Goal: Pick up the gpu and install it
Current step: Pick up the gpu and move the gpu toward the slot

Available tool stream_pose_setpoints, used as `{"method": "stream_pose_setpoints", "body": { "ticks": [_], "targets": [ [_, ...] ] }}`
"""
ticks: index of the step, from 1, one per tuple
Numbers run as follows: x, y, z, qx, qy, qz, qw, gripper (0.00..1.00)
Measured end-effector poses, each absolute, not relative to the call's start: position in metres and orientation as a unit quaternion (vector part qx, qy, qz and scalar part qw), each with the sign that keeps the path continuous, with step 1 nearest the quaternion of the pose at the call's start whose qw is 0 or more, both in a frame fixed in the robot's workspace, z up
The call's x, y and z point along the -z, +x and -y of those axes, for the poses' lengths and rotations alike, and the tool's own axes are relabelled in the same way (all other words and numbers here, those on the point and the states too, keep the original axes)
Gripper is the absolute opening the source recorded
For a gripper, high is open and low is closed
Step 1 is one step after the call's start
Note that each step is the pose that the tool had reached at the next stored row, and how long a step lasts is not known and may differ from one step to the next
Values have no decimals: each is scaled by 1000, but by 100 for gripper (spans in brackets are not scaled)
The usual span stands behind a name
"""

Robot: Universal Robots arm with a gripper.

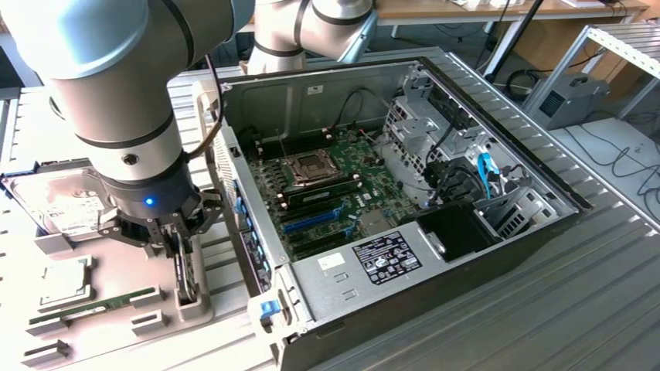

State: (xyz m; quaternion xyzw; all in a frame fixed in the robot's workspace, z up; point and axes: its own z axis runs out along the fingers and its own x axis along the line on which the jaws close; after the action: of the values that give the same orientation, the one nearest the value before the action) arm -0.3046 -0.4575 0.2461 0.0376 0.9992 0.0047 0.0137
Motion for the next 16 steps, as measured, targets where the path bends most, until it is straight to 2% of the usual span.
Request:
{"method": "stream_pose_setpoints", "body": {
  "ticks": [16],
  "targets": [
    [-246,-305,458,-5,38,-999,14,26]
  ]
}}
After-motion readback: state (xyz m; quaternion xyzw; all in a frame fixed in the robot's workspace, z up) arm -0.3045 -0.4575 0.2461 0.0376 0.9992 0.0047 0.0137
